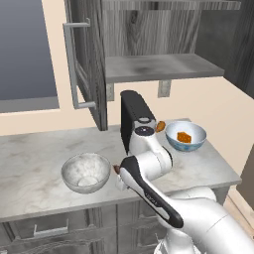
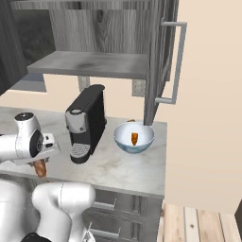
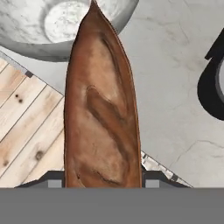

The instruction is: Pick both bowls and place them on the counter. Then place the baguette in one bowl and place the cheese in the other bowl.

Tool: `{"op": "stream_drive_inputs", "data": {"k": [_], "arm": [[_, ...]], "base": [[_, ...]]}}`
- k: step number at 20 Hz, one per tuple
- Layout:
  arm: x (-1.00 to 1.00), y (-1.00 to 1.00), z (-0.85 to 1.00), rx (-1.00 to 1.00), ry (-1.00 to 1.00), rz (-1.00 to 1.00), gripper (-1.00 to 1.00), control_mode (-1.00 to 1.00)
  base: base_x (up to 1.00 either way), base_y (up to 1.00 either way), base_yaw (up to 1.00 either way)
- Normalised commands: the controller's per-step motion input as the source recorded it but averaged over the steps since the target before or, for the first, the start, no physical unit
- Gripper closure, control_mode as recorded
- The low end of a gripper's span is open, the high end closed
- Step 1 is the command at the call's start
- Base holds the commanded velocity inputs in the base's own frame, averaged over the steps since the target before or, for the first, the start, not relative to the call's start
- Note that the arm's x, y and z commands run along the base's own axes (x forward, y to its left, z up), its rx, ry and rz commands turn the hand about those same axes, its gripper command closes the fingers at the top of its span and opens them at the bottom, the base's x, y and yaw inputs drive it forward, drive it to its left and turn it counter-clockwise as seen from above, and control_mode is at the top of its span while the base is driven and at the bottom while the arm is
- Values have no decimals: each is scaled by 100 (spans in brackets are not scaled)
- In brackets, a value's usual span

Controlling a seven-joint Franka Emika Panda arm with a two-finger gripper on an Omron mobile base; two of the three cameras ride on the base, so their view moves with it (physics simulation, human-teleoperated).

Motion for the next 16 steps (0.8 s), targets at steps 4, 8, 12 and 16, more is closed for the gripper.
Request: {"op": "stream_drive_inputs", "data": {"k": [4,8,12,16], "arm": [[44,47,23,6,3,11,100,-100],[46,37,8,6,5,14,100,-100],[41,35,0,4,4,13,100,-100],[33,48,0,0,3,6,100,-100]], "base": [[0,0,0],[0,0,0],[0,0,0],[0,0,0]]}}
